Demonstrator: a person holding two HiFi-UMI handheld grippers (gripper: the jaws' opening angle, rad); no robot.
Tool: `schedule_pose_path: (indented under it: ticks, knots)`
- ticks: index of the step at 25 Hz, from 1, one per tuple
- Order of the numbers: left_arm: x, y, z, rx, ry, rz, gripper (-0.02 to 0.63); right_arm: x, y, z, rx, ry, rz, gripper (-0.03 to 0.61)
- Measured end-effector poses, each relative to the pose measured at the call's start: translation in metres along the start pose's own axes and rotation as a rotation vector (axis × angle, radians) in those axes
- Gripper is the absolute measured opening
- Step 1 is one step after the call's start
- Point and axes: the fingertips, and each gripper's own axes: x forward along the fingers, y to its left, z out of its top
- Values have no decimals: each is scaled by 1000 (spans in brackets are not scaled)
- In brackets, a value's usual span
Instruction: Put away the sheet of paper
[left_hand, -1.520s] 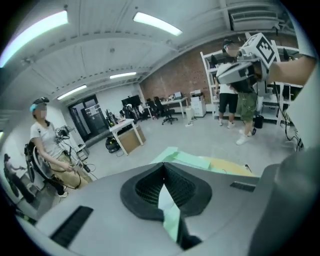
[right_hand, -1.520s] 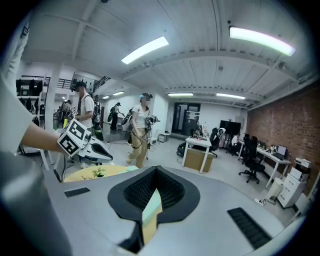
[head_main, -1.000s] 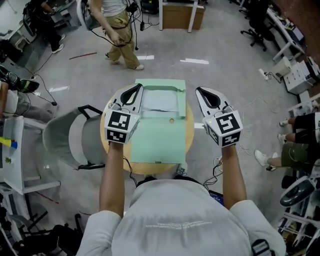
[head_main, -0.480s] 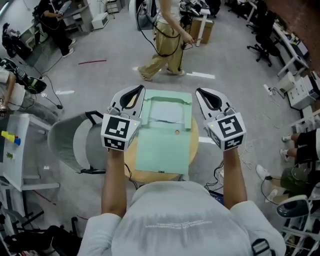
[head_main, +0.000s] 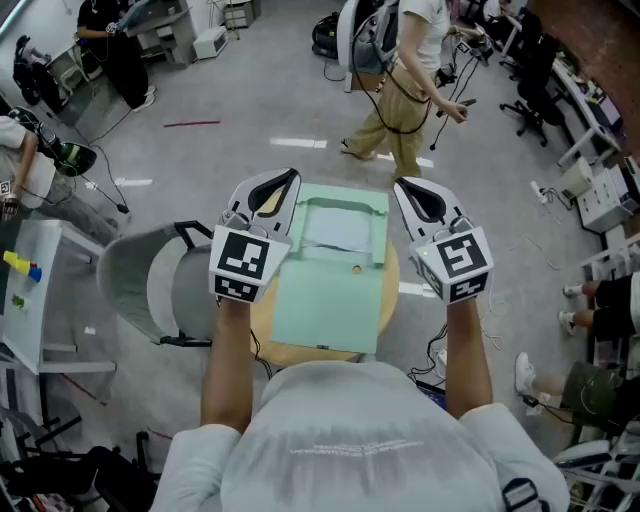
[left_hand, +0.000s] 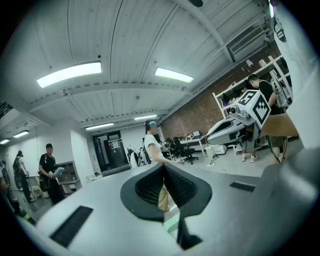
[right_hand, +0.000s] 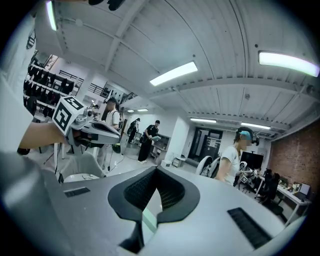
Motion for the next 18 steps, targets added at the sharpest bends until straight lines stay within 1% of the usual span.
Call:
schedule_pose_path:
  ticks: [5,12,18]
  knots:
    - [-2,-2,0,-10,-1,-9,20,-3,4,9,2,-12,2,28]
    - [-5,-8,-2,-18,1,-17,20,-8,2,6,-10,-4,-4,28]
    - [-13,-12,-3,-19,8,-23,20,-11,10,5,-15,-2,7,28]
